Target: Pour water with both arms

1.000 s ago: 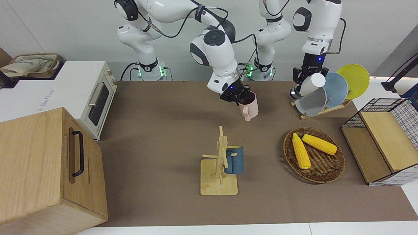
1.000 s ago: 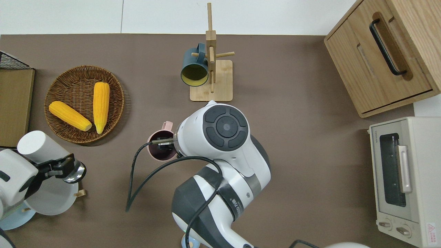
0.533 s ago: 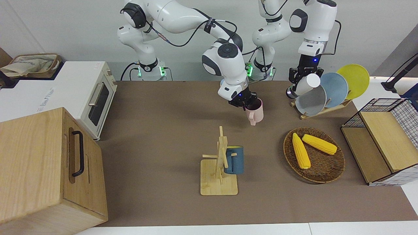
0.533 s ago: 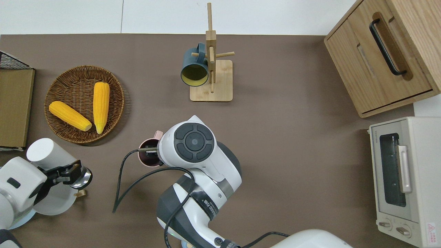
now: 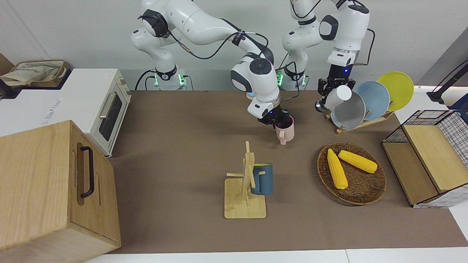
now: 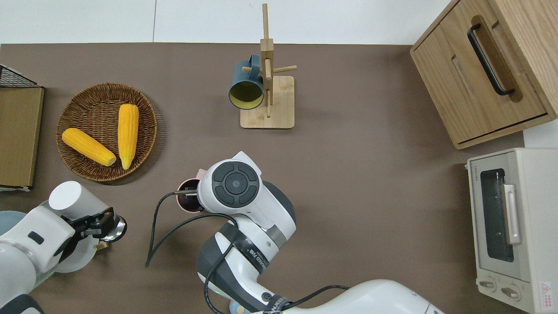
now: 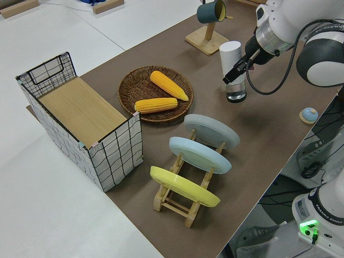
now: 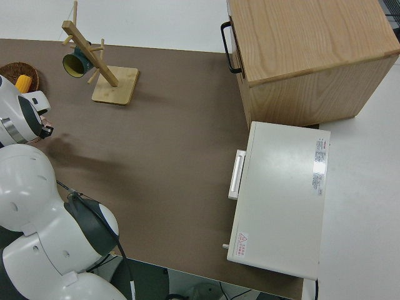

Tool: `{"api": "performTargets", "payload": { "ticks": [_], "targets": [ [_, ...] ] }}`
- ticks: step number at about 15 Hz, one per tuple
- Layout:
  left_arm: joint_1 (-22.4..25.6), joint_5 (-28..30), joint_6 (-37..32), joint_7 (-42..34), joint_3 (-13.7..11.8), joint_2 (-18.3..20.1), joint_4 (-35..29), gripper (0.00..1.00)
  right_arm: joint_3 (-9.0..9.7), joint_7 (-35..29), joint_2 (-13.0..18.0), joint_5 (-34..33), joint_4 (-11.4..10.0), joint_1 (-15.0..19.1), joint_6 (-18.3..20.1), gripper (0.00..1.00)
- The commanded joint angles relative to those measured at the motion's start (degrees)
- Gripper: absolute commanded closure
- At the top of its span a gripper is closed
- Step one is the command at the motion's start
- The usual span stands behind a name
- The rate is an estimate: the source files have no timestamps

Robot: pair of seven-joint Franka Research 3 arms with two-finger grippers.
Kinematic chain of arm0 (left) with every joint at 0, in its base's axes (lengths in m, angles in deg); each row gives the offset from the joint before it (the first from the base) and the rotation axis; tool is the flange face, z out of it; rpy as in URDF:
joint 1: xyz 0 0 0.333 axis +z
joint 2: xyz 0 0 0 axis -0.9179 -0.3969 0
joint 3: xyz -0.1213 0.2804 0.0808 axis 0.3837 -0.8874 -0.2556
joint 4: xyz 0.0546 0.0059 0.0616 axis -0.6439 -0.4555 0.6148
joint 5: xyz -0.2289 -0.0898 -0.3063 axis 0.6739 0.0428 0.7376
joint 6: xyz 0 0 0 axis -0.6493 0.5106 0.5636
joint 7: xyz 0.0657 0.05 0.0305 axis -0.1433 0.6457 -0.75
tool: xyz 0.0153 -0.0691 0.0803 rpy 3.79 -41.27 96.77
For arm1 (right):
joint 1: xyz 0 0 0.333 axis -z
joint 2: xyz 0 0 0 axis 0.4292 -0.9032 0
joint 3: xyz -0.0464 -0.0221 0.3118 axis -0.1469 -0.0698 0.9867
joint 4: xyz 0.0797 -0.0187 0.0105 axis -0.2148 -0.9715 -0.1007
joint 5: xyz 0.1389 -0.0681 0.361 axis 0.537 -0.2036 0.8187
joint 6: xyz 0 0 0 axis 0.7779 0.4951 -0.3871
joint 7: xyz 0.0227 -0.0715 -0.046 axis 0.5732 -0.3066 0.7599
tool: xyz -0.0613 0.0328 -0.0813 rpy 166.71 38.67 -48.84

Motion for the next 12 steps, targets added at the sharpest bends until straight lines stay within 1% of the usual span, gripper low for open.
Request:
{"api": "performTargets", "payload": {
  "ticks": [1, 4, 5, 6, 7, 8, 10, 11, 12],
  "targets": [
    [-1.1, 0.9, 1.5, -0.2, -0.9, 2.5, -1.1, 1.0, 0.19, -2.7, -2.5, -4.1, 0.7, -0.7, -2.0, 1.0],
    [-1.1, 0.9, 1.5, -0.2, -0.9, 2.5, -1.1, 1.0, 0.1, -2.8, -2.6, -4.1, 0.7, -0.7, -2.0, 0.988],
    [-1.1, 0.9, 1.5, -0.2, -0.9, 2.5, -1.1, 1.0, 0.1, -2.9, -2.6, -4.0, 0.7, -0.7, -2.0, 0.901],
    [-1.1, 0.9, 1.5, -0.2, -0.9, 2.5, -1.1, 1.0, 0.1, -3.3, -2.6, -4.0, 0.7, -0.7, -2.0, 0.79],
    [-1.1, 0.9, 1.5, -0.2, -0.9, 2.5, -1.1, 1.0, 0.1, -3.9, -2.6, -4.0, 0.7, -0.7, -2.0, 0.702],
    [-1.1, 0.9, 1.5, -0.2, -0.9, 2.5, -1.1, 1.0, 0.1, -4.4, -2.6, -4.0, 0.7, -0.7, -2.0, 0.561],
    [-1.1, 0.9, 1.5, -0.2, -0.9, 2.5, -1.1, 1.0, 0.01, -4.8, -2.6, -4.2, 0.7, -0.7, -1.9, 0.384],
    [-1.1, 0.9, 1.5, -0.2, -0.9, 2.5, -1.1, 1.0, 0.01, -4.8, -2.7, -4.2, 0.7, -0.7, -1.9, 0.16],
    [-1.1, 0.9, 1.5, -0.2, -0.9, 2.5, -1.1, 1.0, 0.01, -4.8, -2.7, -4.2, 0.7, -0.7, -1.8, 0.016]
  ]
}}
